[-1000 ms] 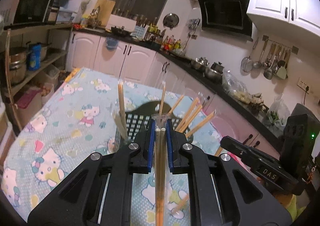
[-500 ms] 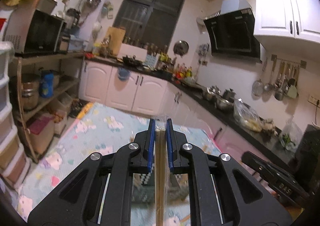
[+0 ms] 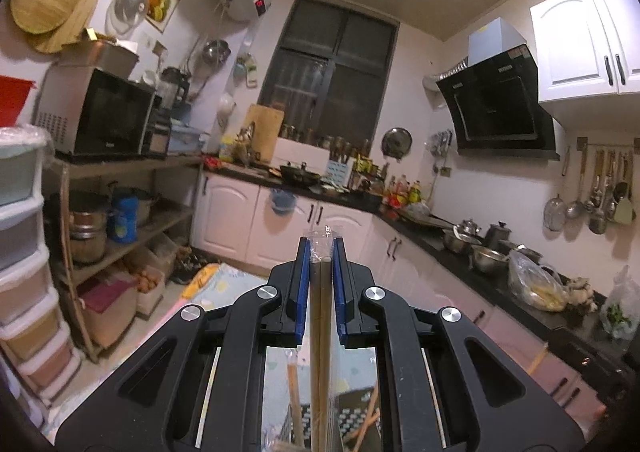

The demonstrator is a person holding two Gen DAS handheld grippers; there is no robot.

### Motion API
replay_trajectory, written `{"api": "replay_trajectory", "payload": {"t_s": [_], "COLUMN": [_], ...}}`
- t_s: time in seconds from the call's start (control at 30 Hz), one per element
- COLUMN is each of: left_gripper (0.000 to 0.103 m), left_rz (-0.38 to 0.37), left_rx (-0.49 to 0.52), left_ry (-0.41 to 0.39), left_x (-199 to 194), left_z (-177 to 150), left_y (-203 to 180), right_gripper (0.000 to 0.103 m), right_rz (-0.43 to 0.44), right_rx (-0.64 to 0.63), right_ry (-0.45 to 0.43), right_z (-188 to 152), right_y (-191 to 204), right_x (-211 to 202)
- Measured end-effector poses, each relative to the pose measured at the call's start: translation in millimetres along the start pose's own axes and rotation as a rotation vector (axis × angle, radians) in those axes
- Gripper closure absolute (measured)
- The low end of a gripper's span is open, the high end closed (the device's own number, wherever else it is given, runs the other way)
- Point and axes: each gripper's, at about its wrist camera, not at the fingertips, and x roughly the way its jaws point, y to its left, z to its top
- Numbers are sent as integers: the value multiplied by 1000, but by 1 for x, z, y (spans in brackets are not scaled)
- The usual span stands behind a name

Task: Organize utensils
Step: 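Lift both held chopsticks up and carry them over the basket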

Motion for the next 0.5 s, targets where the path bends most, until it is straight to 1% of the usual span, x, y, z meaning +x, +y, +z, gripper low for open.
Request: {"api": "replay_trajectory", "payload": {"t_s": [0.2, 0.4, 0.5], "left_gripper": [98, 98, 98], "left_rz": [34, 43, 57], "left_rx": [18, 24, 26], "left_ry": [-40, -52, -60], "left_x": [12, 18, 26], "left_z": [-7, -13, -16], "left_y": [-11, -12, -11], "right_gripper": [94, 94, 94], "right_rz": [-15, -38, -47], "right_rx": [5, 0, 4], "right_ry": [-39, -90, -102], "right_z": [11, 17, 17], "right_y": [-7, -14, -19], "right_x": [3, 3, 6]}}
